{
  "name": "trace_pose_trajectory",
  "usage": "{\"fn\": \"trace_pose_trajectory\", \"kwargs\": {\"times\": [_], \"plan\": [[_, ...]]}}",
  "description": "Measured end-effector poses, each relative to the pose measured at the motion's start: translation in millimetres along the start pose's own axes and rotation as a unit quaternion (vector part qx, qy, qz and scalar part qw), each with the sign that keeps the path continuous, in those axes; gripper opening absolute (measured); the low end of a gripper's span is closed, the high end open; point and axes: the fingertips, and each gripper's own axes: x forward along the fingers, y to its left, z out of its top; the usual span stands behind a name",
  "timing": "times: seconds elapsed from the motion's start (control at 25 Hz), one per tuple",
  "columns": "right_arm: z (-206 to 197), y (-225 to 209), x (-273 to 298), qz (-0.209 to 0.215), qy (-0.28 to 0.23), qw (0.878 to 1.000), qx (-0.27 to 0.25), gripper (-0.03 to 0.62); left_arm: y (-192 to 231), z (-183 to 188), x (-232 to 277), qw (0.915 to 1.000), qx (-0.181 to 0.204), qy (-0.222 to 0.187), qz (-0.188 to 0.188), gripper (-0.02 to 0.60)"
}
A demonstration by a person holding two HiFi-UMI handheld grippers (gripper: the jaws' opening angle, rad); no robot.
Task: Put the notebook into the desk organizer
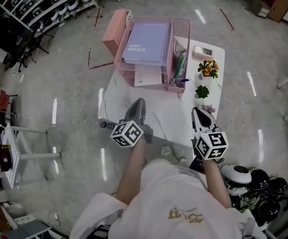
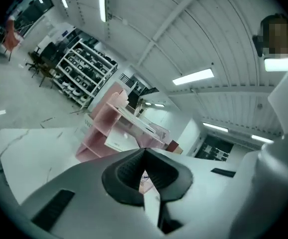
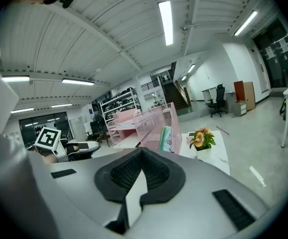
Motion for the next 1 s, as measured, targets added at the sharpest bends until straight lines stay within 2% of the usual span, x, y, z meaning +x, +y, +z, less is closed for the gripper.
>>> {"fn": "trace_pose_trajectory", "kwargs": {"times": [0.24, 0.36, 0.48, 0.68, 1.0], "plan": [[5, 16, -28, 0.022, -0.016, 1.000, -0.003, 0.009, -52, -11, -29, 0.9978, 0.056, 0.022, -0.029, 0.018], [5, 18, -41, 0.022, -0.018, 1.000, -0.006, 0.009, -76, -12, -43, 0.9950, 0.090, 0.019, -0.038, 0.018], [5, 24, -52, 0.028, -0.023, 0.999, -0.014, 0.009, -91, -11, -57, 0.9933, 0.107, 0.010, -0.042, 0.018], [2, 31, -69, 0.038, -0.026, 0.998, -0.035, 0.009, -99, -20, -76, 0.9940, 0.102, 0.002, -0.040, 0.018], [2, 30, -84, 0.038, -0.025, 0.998, -0.036, 0.009, -100, -24, -91, 0.9954, 0.091, -0.008, -0.029, 0.018]]}}
